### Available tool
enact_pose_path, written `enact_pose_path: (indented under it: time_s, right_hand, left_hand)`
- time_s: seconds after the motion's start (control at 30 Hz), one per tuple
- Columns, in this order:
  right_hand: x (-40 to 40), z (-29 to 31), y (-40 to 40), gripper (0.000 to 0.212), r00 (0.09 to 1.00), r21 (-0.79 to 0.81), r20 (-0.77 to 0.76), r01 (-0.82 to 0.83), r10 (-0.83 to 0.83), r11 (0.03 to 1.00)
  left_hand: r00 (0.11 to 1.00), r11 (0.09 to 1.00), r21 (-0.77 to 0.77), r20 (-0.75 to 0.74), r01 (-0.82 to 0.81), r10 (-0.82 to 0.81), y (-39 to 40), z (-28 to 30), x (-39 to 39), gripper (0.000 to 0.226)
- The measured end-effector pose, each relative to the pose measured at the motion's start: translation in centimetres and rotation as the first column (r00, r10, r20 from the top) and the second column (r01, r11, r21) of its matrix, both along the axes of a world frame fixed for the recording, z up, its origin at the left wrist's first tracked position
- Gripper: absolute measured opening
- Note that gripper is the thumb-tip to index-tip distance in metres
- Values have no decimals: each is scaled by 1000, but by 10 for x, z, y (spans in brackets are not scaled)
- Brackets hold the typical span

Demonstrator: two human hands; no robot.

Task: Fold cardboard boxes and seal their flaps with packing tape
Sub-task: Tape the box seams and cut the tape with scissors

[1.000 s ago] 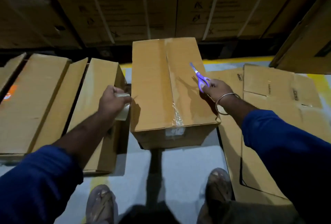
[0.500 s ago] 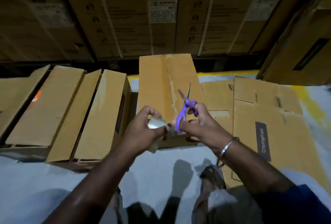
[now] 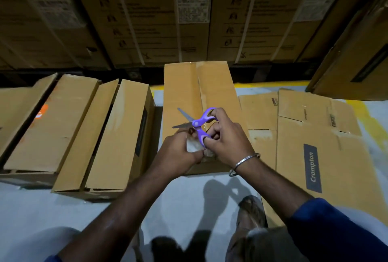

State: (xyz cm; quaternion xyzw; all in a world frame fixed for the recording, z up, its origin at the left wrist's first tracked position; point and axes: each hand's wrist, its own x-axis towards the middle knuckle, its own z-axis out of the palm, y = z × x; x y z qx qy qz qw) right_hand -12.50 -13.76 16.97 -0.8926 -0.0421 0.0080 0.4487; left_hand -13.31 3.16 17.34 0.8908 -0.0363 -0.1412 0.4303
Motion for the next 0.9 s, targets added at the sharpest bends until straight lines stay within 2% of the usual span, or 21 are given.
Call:
enact_pose_path:
  time_s: [0.13, 0.23, 0.4, 0.5, 0.57, 0.67, 0.73, 0.8, 0.83, 0.87, 0.9]
  right_hand:
    - [10, -4, -11, 45, 996, 42, -60, 64, -61, 997]
    - [18, -6, -21, 47, 977, 124, -177, 146, -123, 982]
    - [21, 9, -39, 40, 937, 334, -303, 276, -174, 901]
    - [15, 24, -47, 42, 924, 354, -340, 296, -173, 887]
    - [13, 28, -60, 44, 905, 365, -351, 368, -240, 855]
    - [18, 30, -97, 46, 833, 274, -348, 529, -430, 803]
    - [17, 28, -135, 43, 753, 139, -320, 637, -575, 758]
    - [17, 4, -192, 50, 670, -31, -247, 716, -700, 697]
    - [14, -5, -213, 57, 626, -102, -224, 748, -747, 656]
    - [7, -8, -224, 57, 586, -165, -238, 761, -774, 627]
    - [1, -8, -224, 46, 562, -208, -260, 762, -786, 614]
  left_hand:
    - [995, 995, -91, -90, 36, -44, 0, -4, 8, 58]
    - [984, 983, -177, -159, 55, -84, 1, -2, 17, 92]
    - [971, 958, -232, -127, 169, -202, 8, 11, 18, 84]
    - [951, 912, -349, -138, 216, -278, 16, 15, 12, 80]
    - [944, 923, -290, -132, 254, -301, 29, 14, 12, 78]
    - [925, 932, -195, -172, 306, -340, 60, 14, 13, 72]
    - [897, 926, -170, -241, 336, -370, 84, 15, 15, 60]
    - [897, 932, -22, -263, 363, -355, 115, 11, 22, 52]
    - [903, 924, 82, -260, 373, -341, 131, 7, 26, 59]
    - [914, 916, 170, -256, 363, -315, 147, 0, 31, 67]
    - [928, 916, 227, -255, 330, -271, 159, -8, 36, 68]
